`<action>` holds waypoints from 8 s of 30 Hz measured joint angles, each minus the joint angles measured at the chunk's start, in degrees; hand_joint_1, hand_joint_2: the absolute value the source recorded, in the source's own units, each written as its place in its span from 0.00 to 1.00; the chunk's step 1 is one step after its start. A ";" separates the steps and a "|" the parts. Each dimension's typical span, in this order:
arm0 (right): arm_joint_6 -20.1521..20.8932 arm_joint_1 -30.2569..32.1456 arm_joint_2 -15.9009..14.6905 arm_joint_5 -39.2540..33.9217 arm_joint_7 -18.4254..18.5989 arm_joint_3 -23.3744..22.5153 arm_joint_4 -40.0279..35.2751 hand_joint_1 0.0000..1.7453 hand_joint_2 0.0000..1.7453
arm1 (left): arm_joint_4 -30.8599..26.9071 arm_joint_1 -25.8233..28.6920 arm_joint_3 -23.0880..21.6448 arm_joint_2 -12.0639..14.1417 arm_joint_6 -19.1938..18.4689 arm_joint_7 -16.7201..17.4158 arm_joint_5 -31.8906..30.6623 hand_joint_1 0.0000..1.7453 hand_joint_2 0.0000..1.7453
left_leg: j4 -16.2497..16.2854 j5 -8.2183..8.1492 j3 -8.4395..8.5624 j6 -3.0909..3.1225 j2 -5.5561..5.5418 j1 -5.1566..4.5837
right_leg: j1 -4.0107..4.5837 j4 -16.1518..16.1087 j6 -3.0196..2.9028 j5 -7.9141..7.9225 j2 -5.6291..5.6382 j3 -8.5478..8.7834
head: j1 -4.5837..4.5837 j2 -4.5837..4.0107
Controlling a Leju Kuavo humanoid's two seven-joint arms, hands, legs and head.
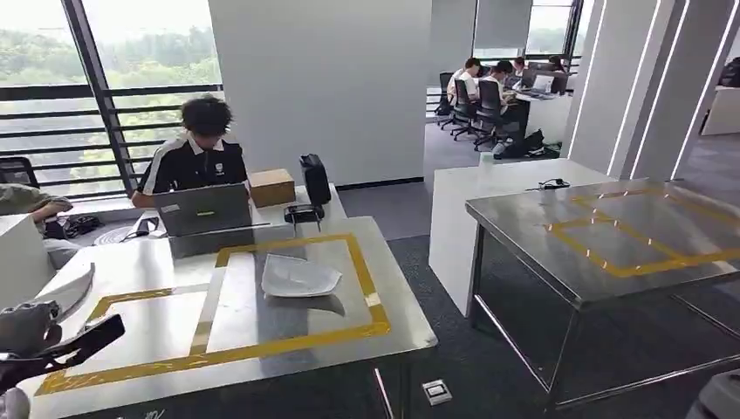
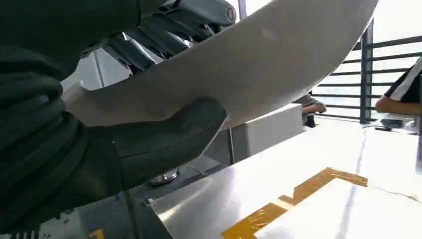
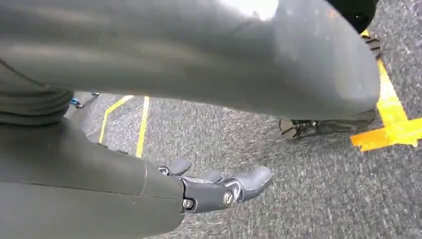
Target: Take the parts from the cabinet and place them on the table.
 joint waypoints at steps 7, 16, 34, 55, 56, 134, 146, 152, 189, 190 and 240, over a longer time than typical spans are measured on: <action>0.28 0.16 -0.13 -0.17 0.50 -0.24 0.00 0.00 0.00 | -0.15 -2.21 -1.51 -4.01 -2.25 1.42 -1.20 1.00 1.00 | -0.78 -0.08 0.88 -0.04 1.07 0.77 | -1.76 16.28 2.23 -5.55 -1.73 -9.15 | 0.09 0.00; 0.04 0.27 -0.28 0.20 0.59 -0.35 0.07 0.00 0.00 | -0.26 -2.81 -2.03 -3.98 -2.14 2.19 -1.48 1.00 1.00 | 2.48 -2.81 0.28 -3.70 2.01 1.63 | -2.43 2.76 -0.19 -0.46 -2.09 -1.85 | 0.00 0.00; 0.17 0.47 -0.61 0.61 0.00 -0.37 0.07 0.00 0.00 | 0.37 -1.04 -2.03 -0.76 -3.39 4.24 -0.70 1.00 1.00 | 2.50 -1.46 -1.42 1.31 4.17 -0.90 | -0.76 12.39 0.51 -8.48 -3.17 -3.27 | 0.04 0.00; 0.09 0.35 -1.22 1.05 0.61 -0.37 0.07 0.00 0.00 | 1.10 1.84 -2.03 3.11 -4.15 4.20 -0.17 1.00 1.00 | 9.27 -1.42 -4.66 -3.07 4.27 0.22 | -1.07 0.63 -1.58 -2.22 -2.55 2.45 | -0.07 0.00; 0.09 0.38 -1.25 1.03 0.55 -0.37 0.07 0.00 0.00 | 1.12 1.87 -2.03 3.22 -4.15 4.00 -0.15 1.00 1.00 | 4.22 1.06 -2.61 -3.33 4.80 0.45 | -1.02 0.79 -1.10 -2.92 -2.56 2.74 | -0.07 0.00; 0.02 0.19 -0.02 0.90 0.96 -0.59 0.11 0.00 0.00 | 1.12 6.39 -1.44 -6.49 3.43 -7.61 2.89 0.00 0.00 | 2.30 -5.28 3.00 0.29 4.06 -1.59 | -0.04 1.34 -0.57 2.52 -2.27 -3.58 | -0.04 0.02; 0.02 0.10 -0.04 0.90 0.96 -0.59 0.11 0.00 0.00 | 1.22 6.66 -1.66 -6.64 3.56 -8.04 2.08 0.00 0.00 | 2.10 -3.23 1.56 0.30 4.73 0.11 | -2.09 4.79 2.80 -0.24 -2.47 -2.02 | 0.00 0.02; 0.02 0.05 0.00 0.87 0.96 -0.59 0.11 0.00 0.00 | 1.09 6.54 -1.99 -6.66 3.91 -8.24 2.05 0.00 0.00 | 2.72 -2.87 0.59 -2.50 4.46 0.35 | -1.62 2.34 -0.14 -0.03 -1.96 -1.71 | -0.04 0.02; 0.00 -0.08 -0.04 0.52 1.38 -0.61 0.11 0.00 0.00 | 1.75 7.18 -2.49 -7.47 3.89 -7.85 1.90 0.00 0.00 | 19.32 -10.23 -6.27 -2.20 4.52 -0.58 | -0.43 1.02 -2.13 2.23 -2.57 -3.06 | -0.20 0.02; 0.00 -0.07 -0.04 0.52 1.40 -0.61 0.11 0.00 0.00 | 1.75 7.26 -2.49 -7.47 3.89 -7.85 1.90 0.00 0.00 | 17.44 -8.66 -4.46 -2.15 4.52 -0.54 | -0.44 1.10 -2.00 2.76 -2.58 -3.75 | -0.15 0.02; 0.33 -0.19 -0.98 -0.37 0.00 -1.33 0.09 0.00 0.00 | 1.44 8.12 -2.53 -8.08 3.37 -8.49 2.06 0.00 0.00 | 2.69 -0.47 -1.59 0.86 4.54 -1.18 | 0.89 0.89 -1.01 -2.59 -2.42 2.88 | 0.04 0.02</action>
